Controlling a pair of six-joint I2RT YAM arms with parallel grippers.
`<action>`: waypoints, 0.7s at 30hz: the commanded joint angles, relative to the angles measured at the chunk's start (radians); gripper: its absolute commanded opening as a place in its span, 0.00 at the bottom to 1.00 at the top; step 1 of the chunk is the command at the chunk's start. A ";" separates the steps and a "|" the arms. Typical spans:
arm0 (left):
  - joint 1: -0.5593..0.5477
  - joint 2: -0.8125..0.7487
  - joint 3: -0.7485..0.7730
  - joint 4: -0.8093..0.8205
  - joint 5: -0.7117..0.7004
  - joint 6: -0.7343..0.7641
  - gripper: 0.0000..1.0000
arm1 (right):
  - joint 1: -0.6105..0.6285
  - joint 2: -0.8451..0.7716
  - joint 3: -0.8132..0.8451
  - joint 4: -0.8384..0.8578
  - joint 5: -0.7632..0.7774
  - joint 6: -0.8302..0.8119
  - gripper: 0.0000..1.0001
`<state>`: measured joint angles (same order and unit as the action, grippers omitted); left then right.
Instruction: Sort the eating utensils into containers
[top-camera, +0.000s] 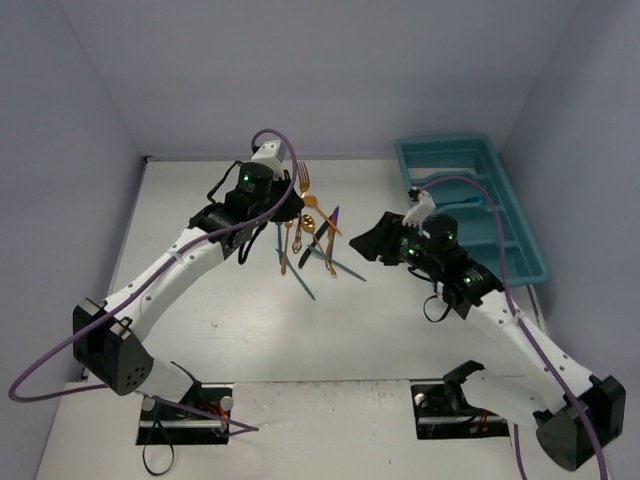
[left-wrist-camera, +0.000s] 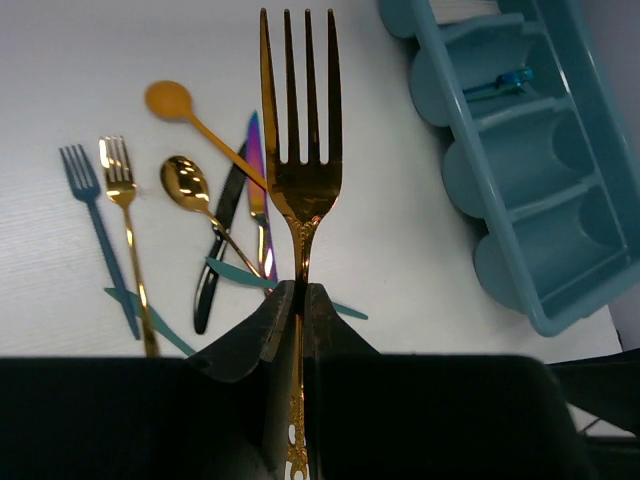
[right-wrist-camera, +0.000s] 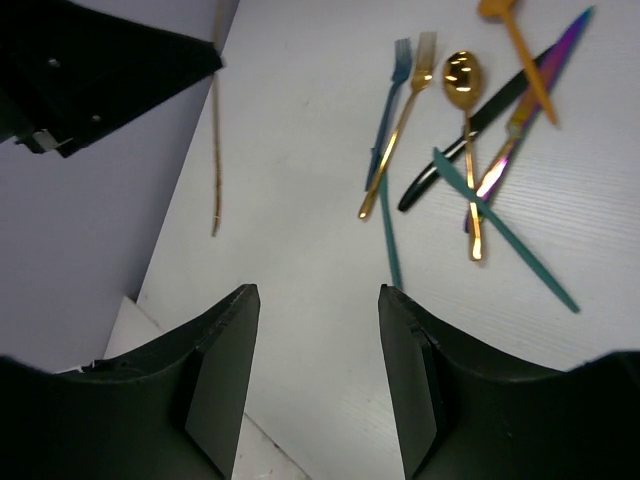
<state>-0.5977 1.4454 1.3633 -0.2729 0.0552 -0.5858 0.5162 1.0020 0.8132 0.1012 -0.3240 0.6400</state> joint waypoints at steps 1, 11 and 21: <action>-0.082 -0.037 0.013 0.108 -0.024 -0.060 0.00 | 0.110 0.068 0.110 0.122 0.135 0.011 0.48; -0.154 -0.041 0.043 0.116 -0.059 -0.087 0.00 | 0.192 0.162 0.169 0.143 0.227 0.003 0.47; -0.218 -0.068 0.042 0.107 -0.137 -0.094 0.00 | 0.203 0.210 0.188 0.147 0.255 -0.002 0.39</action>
<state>-0.7880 1.4407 1.3510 -0.2317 -0.0440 -0.6674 0.7093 1.1966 0.9411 0.1611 -0.1092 0.6453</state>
